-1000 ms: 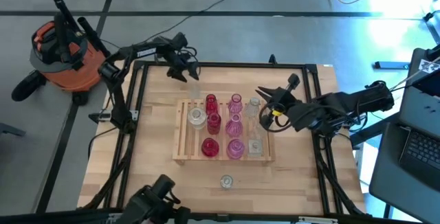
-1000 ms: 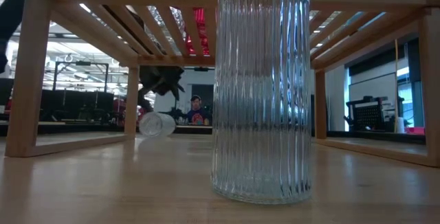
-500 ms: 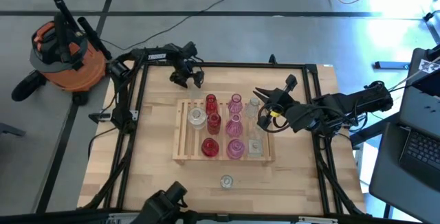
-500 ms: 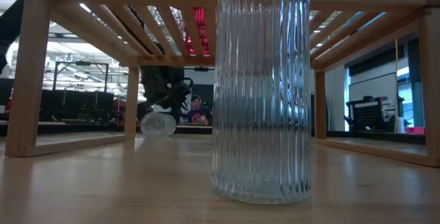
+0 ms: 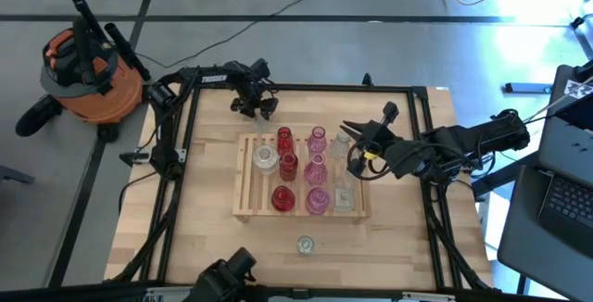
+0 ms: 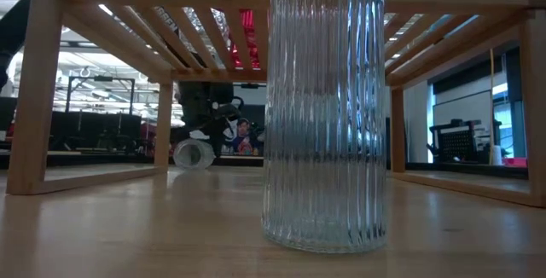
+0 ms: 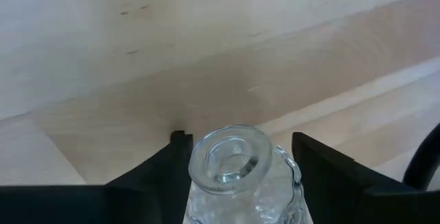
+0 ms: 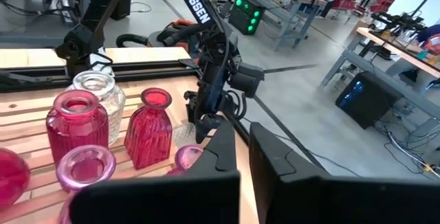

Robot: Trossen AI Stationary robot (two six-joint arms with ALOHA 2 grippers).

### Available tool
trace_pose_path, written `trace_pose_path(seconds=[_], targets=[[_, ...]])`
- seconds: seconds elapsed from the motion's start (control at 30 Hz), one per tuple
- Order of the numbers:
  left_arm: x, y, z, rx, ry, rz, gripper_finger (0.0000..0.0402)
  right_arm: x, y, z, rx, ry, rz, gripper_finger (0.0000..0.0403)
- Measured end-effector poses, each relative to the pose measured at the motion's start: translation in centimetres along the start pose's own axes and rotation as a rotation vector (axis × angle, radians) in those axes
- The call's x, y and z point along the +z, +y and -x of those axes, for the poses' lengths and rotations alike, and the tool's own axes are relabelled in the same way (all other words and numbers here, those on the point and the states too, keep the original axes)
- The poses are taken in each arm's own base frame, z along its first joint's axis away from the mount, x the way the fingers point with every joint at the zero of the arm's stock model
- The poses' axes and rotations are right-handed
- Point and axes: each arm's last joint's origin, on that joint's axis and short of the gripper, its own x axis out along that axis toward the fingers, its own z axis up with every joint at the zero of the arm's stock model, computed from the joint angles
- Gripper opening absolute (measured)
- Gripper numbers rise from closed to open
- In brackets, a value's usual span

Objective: Sort vases onto shelf
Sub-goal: Put the transparent vase on the shelf aligned with the other transparent vase

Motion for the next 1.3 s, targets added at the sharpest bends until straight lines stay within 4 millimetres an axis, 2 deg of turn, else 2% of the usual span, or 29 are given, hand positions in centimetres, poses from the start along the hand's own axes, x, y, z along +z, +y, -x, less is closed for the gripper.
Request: trace_pose_path(seconds=[0.37, 0.53, 0.77, 0.87, 1.07, 1.2, 1.3], targets=[[0.1, -0.2, 0.3, -0.032, -0.013, -0.027, 0.0211, 0.0, 0.1, 0.0, 0.04, 0.005, -0.001, 0.0001], [-0.3, -0.7, 2.2, -0.059, -0.063, -0.066, 0.0211, 0.0, 0.2, 0.0, 0.064, 0.008, -0.002, 0.0001], [-1.4, -1.5, 6.3, -0.106, -0.179, -0.131, 0.0146, 0.0, 0.2, 0.0, 0.071, 0.009, -0.001, 0.0001], [-2.0, -1.7, 7.4, -0.108, -0.203, -0.151, 0.0113, 0.0, 0.2, 0.0, 0.073, 0.009, 0.022, 0.0001], [-2.6, -1.6, 7.6, -0.066, -0.185, -0.193, 0.0063, 0.0, 0.3, 0.0, 0.126, 0.016, 0.029, 0.0001], [-2.8, -1.3, 7.6, 0.005, -0.182, -0.338, 0.0058, -0.1, 0.5, 0.1, 0.181, 0.023, 0.03, 0.0001], [-2.8, -1.3, 7.6, 0.026, -0.187, -0.382, 0.007, 0.0, 0.6, 0.1, 0.2, 0.023, 0.021, 0.0001]])
